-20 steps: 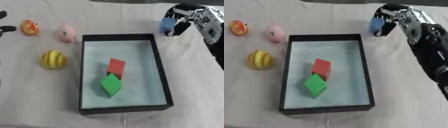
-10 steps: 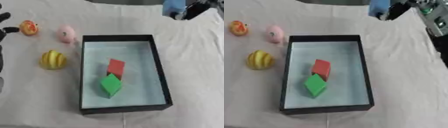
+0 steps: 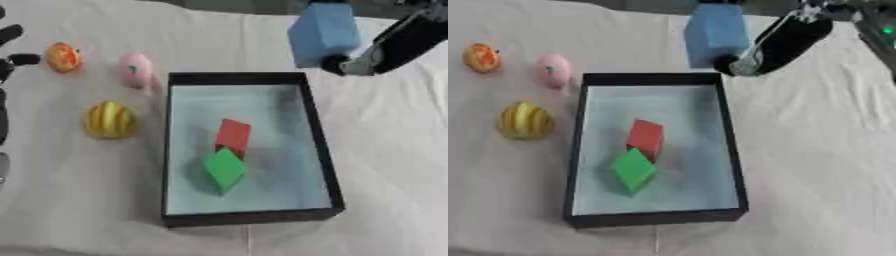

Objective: Pick up objects on the table and place them in the box.

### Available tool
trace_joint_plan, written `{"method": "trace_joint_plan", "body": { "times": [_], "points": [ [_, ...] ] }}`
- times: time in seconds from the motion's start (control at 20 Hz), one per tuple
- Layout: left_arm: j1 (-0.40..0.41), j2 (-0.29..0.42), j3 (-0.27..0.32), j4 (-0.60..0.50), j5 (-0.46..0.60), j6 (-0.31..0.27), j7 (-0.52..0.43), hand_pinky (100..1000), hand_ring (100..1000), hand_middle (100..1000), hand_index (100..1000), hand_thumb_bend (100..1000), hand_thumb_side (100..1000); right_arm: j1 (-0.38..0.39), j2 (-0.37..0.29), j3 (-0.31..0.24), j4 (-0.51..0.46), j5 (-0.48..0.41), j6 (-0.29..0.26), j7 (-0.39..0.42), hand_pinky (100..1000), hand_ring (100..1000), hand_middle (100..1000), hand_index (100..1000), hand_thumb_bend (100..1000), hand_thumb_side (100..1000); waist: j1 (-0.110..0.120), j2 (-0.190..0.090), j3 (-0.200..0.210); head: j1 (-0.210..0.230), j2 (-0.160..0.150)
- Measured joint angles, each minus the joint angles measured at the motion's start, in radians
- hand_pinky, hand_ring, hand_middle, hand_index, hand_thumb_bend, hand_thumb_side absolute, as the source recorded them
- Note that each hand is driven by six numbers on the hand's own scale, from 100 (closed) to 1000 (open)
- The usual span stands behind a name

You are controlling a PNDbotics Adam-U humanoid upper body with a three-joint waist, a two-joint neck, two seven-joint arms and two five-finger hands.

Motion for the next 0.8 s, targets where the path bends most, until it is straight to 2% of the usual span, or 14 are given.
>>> {"method": "trace_joint_plan", "body": {
  "times": [0.05,0.1,0.3,0.45,0.8],
  "points": [
    [0.0,0.0,0.0,0.0,0.0,0.0,0.0,592,784,798,727,219,803,-0.003,0.004,0.017,-0.003,-0.001,0.013,0.011,730,614,498,629,451,100,0.0,0.0,0.0,0.0,0.0],
    [0.0,0.0,0.0,0.0,0.0,0.0,0.0,592,784,798,727,219,803,-0.008,0.01,0.033,-0.003,-0.001,0.025,0.02,729,614,500,629,354,100,0.0,0.0,0.0,0.0,0.0],
    [0.0,0.0,0.0,0.0,0.0,0.001,-0.001,592,784,798,727,218,802,-0.026,0.045,0.092,0.006,0.015,0.056,0.051,727,616,503,633,355,100,0.0,0.0,0.001,-0.001,0.002],
    [-0.001,0.0,0.0,0.0,0.0,0.001,-0.001,592,783,798,727,219,801,-0.034,0.083,0.135,0.049,0.046,0.062,0.058,727,618,505,635,359,100,0.0,-0.001,0.003,-0.002,0.002],
    [-0.005,0.0,-0.001,0.0,0.001,0.002,-0.005,592,783,798,727,218,801,-0.033,0.162,0.212,0.193,0.128,0.024,0.044,730,634,521,652,373,100,0.0,-0.001,0.007,-0.005,0.003]
  ]
}}
